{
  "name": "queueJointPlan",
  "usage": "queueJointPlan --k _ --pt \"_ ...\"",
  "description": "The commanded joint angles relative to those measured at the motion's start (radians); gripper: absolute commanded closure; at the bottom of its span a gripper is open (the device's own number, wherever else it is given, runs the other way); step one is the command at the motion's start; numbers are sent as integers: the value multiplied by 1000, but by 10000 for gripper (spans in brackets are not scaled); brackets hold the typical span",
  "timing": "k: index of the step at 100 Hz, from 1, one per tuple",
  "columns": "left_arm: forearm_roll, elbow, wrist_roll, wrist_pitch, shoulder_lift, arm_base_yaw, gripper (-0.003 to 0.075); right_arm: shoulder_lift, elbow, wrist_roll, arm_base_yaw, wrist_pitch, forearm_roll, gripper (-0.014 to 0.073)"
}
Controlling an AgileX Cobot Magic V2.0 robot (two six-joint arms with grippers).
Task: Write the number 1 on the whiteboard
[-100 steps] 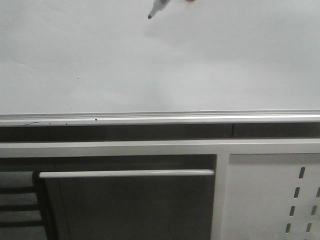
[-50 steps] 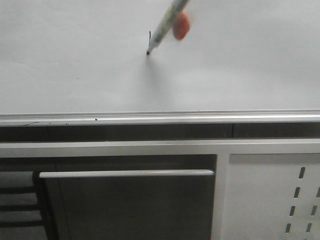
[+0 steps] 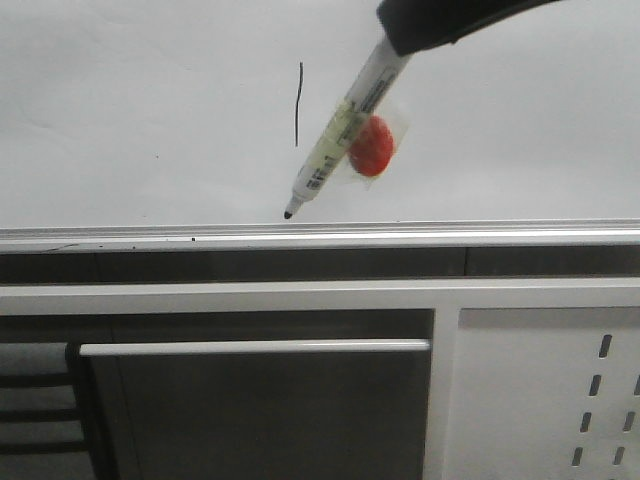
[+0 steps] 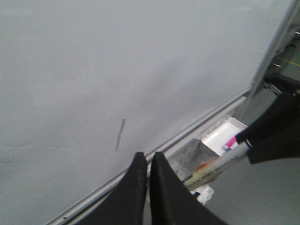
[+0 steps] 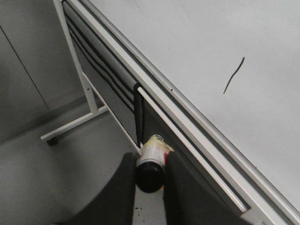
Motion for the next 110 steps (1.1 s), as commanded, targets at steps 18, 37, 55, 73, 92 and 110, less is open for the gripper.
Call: queueJointPlan --k 18,37,55,73,92,110 --pt "-112 -33 103 167 110 -102 461 -16 -174 1 -53 149 5 645" --pt "-106 -33 172 101 168 -243 275 32 -254 1 -62 278 9 645" --pt "-82 -33 259 -36 201 -380 324 80 -299 1 -62 357 22 645" --pt "-59 -33 273 -131 228 -435 337 89 -334 0 -60 391 54 645" --pt "-69 -33 293 -134 270 -435 337 89 -349 -3 -58 424 63 645" --pt "-118 -33 320 -144 298 -435 337 89 -349 -10 -58 443 87 645"
